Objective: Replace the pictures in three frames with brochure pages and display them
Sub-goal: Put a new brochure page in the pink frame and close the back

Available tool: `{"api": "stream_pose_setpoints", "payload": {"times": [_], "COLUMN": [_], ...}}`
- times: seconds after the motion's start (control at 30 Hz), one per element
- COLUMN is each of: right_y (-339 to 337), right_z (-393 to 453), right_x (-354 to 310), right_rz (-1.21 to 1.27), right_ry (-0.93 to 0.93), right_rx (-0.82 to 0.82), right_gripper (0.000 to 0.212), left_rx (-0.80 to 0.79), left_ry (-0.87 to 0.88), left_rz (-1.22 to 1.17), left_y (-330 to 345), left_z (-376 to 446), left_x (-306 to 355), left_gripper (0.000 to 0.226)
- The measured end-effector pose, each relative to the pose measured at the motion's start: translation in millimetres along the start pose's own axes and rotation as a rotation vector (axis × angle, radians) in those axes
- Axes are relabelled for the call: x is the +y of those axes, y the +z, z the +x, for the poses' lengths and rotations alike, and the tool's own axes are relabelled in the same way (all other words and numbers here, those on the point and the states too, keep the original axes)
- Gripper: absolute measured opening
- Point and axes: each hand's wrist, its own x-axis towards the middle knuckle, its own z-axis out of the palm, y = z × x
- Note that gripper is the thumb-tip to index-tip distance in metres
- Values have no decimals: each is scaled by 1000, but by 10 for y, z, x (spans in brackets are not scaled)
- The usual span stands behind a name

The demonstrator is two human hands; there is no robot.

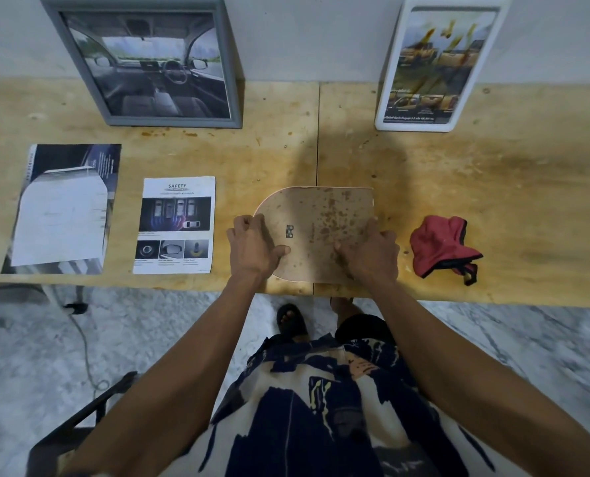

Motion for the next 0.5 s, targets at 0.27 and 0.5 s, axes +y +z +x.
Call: {"api": "stream_pose_setpoints", "payload": {"times": [0.27, 0.5], "right_y": [-21, -35], "right_z": [3, 74], "right_x": [50, 77], "right_rz": [-166, -170], "right_ry": [-159, -145], "right_rx": [-33, -61], "right_gripper": [78, 75], "left_rx": [-113, -96], "left_ry": [20, 15], "left_rz": [40, 71], "left_y": [-24, 10], "left_z": [1, 4], "left_x": [58, 94], "left_gripper": [111, 105]}}
